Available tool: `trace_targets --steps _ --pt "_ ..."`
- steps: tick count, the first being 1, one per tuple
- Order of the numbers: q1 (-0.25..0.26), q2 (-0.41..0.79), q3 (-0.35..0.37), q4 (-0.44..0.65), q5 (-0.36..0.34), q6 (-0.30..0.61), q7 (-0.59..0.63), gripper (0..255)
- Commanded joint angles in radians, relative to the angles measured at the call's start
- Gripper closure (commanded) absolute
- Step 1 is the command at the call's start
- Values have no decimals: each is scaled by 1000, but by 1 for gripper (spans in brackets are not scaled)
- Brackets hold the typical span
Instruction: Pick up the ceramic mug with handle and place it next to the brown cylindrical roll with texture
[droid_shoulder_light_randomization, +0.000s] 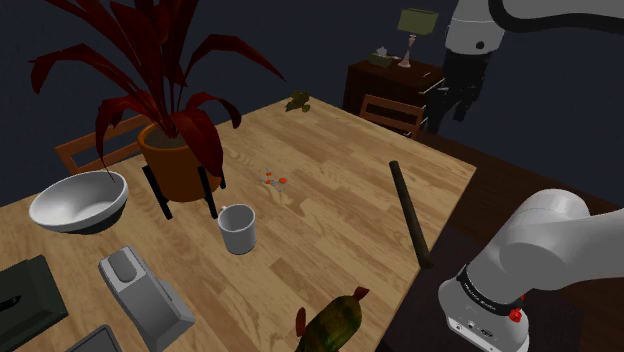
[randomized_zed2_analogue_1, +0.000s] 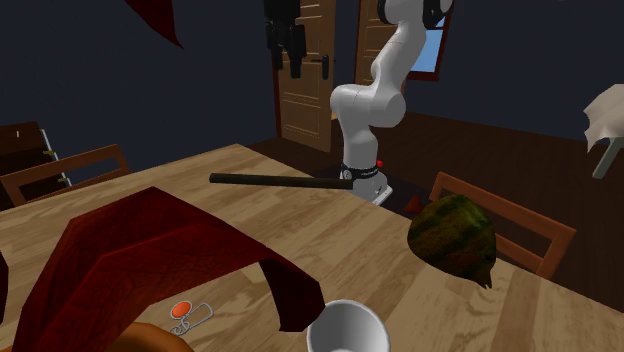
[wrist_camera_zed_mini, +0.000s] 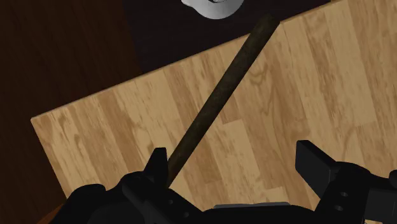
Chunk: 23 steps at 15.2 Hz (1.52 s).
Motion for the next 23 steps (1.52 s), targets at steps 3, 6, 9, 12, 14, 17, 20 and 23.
trace_targets --steps 3,6,9,12,14,17,20,23 --pt "14 28 35 -10 31 37 40 0" --pt "33 79 87 -17 74 93 98 0" --pt "52 140 138 -14 112 151 154 0" --pt "68 210 189 0 143 209 208 0" --pt "78 262 223 16 160 247 245 0" --pt "90 346 272 48 176 301 300 0" --pt "99 436 321 91 182 352 356 0" --pt "108 533 367 144 175 397 415 0"
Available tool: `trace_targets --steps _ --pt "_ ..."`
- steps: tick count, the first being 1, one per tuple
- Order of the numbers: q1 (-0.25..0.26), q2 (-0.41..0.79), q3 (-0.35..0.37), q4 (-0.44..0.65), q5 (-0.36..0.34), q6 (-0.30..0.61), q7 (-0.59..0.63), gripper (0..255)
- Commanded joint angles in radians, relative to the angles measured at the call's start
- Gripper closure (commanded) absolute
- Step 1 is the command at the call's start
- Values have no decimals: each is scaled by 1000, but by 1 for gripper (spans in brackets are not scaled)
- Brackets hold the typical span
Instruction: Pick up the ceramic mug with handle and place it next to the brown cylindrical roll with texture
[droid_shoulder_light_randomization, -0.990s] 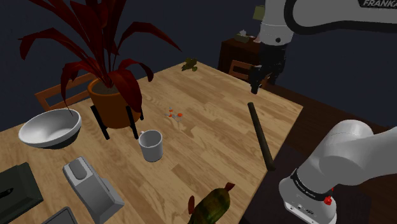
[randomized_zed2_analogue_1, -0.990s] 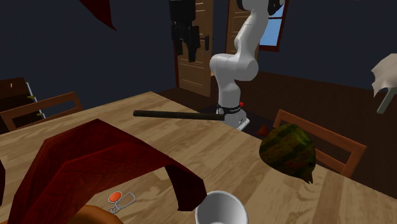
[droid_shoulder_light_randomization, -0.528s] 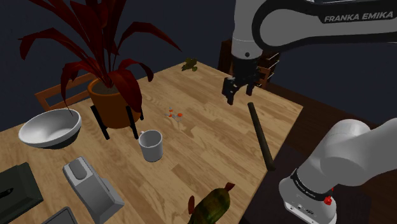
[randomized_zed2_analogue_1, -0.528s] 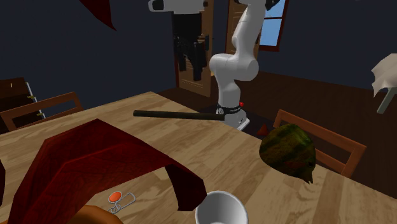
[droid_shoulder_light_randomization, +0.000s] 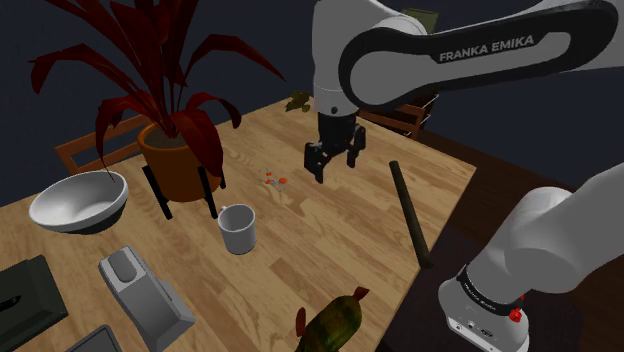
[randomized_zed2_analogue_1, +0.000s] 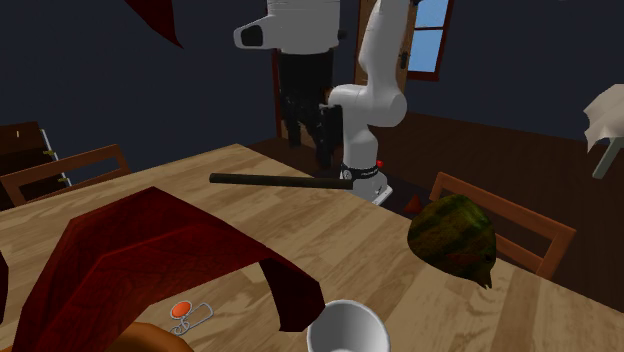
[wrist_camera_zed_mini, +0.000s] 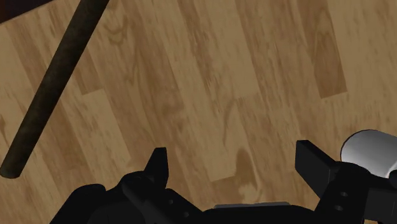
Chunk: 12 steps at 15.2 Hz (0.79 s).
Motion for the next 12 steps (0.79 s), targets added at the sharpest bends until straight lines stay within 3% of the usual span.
trace_targets --steps 1,12 --pt "6 71 32 46 -8 26 43 0" --pt "79 484 144 351 -156 109 282 0"
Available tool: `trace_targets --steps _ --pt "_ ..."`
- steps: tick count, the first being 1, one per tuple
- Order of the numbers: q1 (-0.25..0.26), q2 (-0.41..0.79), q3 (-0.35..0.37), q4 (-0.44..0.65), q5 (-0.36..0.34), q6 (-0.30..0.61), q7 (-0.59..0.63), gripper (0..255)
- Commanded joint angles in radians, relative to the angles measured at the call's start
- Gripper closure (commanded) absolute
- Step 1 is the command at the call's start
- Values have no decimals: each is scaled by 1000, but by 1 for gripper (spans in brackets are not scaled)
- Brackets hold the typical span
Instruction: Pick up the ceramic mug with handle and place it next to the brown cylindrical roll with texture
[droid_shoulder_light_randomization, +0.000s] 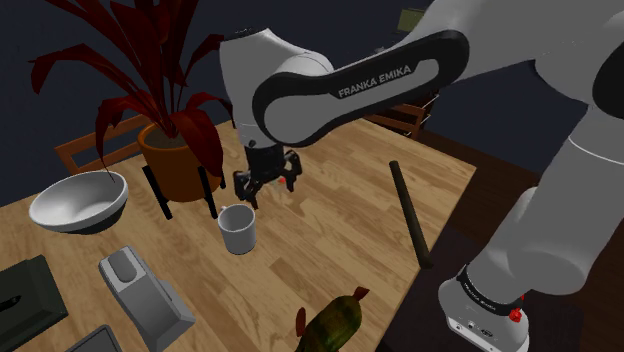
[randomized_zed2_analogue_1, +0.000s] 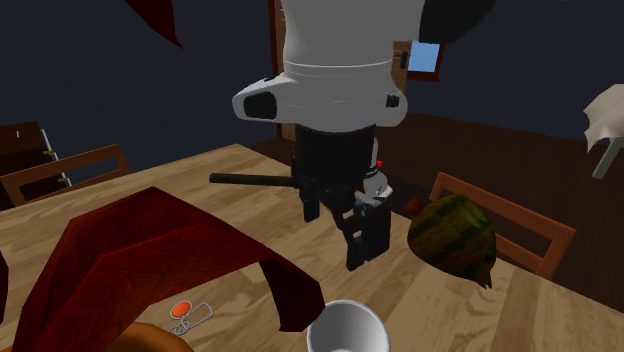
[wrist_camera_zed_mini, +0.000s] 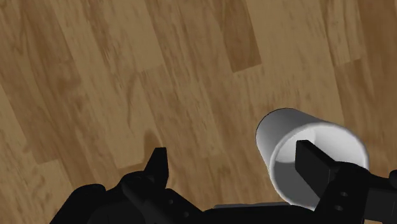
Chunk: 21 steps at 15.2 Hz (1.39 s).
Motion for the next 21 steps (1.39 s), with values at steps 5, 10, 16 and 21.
trace_targets --steps 5,10,16,21 --pt "93 247 12 232 -111 -9 121 0" --pt "180 424 -3 439 -176 -49 173 0" --pt "177 440 -10 381 -187 23 181 0" --pt "177 446 -12 368 -190 41 183 0"
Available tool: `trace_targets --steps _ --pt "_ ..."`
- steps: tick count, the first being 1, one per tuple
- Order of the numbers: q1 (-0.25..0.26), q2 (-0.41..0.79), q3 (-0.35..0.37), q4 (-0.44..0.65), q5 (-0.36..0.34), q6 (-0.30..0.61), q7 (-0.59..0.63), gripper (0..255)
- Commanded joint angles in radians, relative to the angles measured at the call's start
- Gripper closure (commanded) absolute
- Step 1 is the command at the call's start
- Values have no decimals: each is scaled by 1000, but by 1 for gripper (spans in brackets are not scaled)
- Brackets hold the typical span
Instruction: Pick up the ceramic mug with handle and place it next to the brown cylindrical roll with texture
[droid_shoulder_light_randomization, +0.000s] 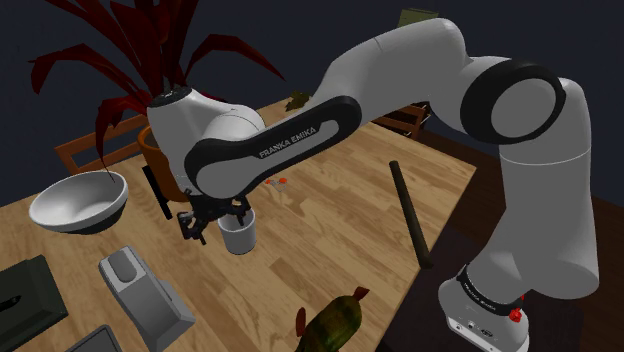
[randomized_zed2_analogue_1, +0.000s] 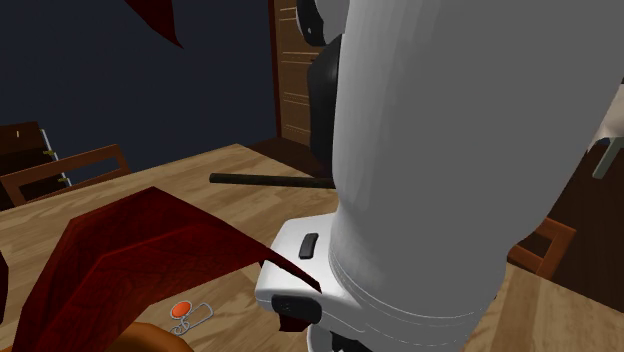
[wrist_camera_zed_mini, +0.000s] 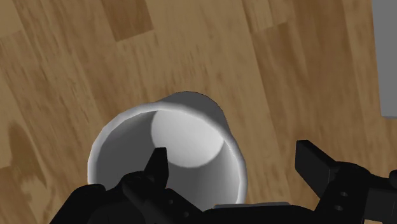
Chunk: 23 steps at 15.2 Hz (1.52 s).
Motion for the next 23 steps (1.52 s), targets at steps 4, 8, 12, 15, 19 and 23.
trace_targets --steps 4,8,12,15,19,23 --pt "0 0 0 0 0 1 0 0" --pt "0 0 0 0 0 1 0 255" --pt "0 0 0 -1 0 1 0 255" --pt "-1 -5 2 5 2 -10 -1 255" --pt "-2 -24 7 32 12 -53 -7 255" --pt "-2 -39 12 63 21 -98 -13 255"
